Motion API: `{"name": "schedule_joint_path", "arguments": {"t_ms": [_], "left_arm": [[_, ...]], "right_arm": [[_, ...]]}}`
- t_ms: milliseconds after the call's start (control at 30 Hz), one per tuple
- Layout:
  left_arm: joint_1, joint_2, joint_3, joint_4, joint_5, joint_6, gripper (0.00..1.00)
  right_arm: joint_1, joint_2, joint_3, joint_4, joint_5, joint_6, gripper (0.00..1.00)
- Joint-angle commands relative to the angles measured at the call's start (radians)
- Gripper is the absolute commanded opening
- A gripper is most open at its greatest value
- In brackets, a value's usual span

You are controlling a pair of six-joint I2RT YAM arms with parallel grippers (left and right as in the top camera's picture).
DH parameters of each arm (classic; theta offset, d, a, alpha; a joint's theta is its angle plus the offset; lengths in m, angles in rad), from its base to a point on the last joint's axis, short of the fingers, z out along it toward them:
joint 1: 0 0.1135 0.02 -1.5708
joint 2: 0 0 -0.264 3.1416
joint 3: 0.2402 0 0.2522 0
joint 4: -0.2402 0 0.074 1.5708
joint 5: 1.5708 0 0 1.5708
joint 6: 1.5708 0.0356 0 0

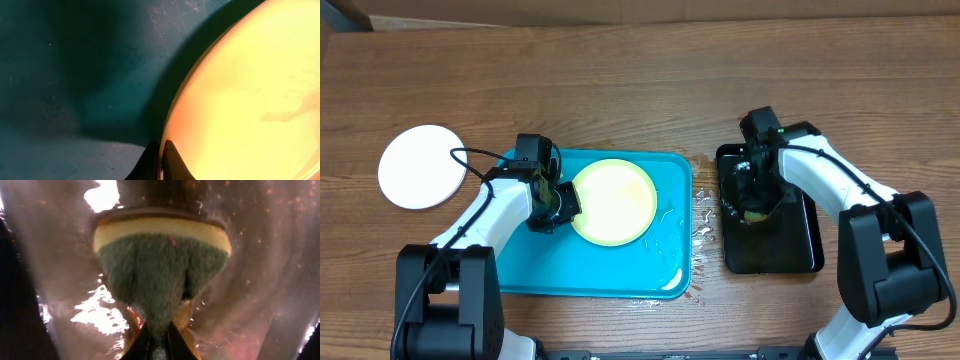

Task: Clean dirty plates on tray and stack at the side
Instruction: 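Return the sponge to the black tray and rinse it in the water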

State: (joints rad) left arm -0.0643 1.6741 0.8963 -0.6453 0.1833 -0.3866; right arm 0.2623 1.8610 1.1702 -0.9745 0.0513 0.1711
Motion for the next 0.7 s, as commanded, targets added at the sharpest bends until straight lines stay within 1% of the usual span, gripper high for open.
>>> {"name": "schedule_joint_path", "arguments": {"t_ms": [0,67,100,233,267,367,400,433,500,533,567,600,667], "left_arm": [[-0.003,0.013,-0.011,-0.001,-0.007,0.017,0.04],[-0.003,0.013,-0.011,0.0,-0.006,0.017,0.04],[-0.003,0.013,-0.011,0.0,-0.007,0.017,0.04],[-0.003,0.013,-0.011,0.0,-0.007,0.017,0.04],[-0.003,0.013,-0.011,-0.001,-0.007,0.016,0.04],[-0.003,0.013,-0.011,-0.001,-0.007,0.017,0.04],[-0.003,0.013,-0.011,-0.001,-0.007,0.017,0.04],[-0.003,0.013,-0.011,-0.001,-0.007,0.017,0.04],[-0.003,0.013,-0.011,-0.001,-0.007,0.017,0.04],[-0.003,0.013,-0.011,-0.001,-0.007,0.017,0.04],[-0.003,0.013,-0.011,-0.001,-0.007,0.017,0.04],[-0.003,0.013,-0.011,-0.001,-0.007,0.017,0.04],[-0.003,0.013,-0.011,-0.002,-0.007,0.017,0.04]], "right_arm": [[0.0,-0.008,-0.026,0.029,0.053,0.016,0.35],[0.0,-0.008,-0.02,0.032,0.053,0.015,0.48],[-0.001,-0.008,-0.014,0.031,0.053,0.015,0.48],[-0.001,-0.008,-0.01,0.033,0.053,0.016,0.41],[-0.001,-0.008,-0.011,0.035,0.053,0.016,0.39],[-0.001,-0.008,-0.024,0.054,0.052,0.016,0.08],[-0.001,-0.008,-0.038,0.077,0.052,0.016,0.06],[-0.001,-0.008,-0.049,0.094,0.053,0.016,0.06],[-0.001,-0.008,-0.086,0.145,0.053,0.016,0.08],[-0.001,-0.008,-0.109,0.175,0.052,0.017,0.15],[-0.001,-0.008,-0.125,0.194,0.053,0.017,0.26],[-0.001,-0.008,-0.137,0.202,0.053,0.016,0.33],[-0.001,-0.008,-0.132,0.189,0.053,0.016,0.43]]}}
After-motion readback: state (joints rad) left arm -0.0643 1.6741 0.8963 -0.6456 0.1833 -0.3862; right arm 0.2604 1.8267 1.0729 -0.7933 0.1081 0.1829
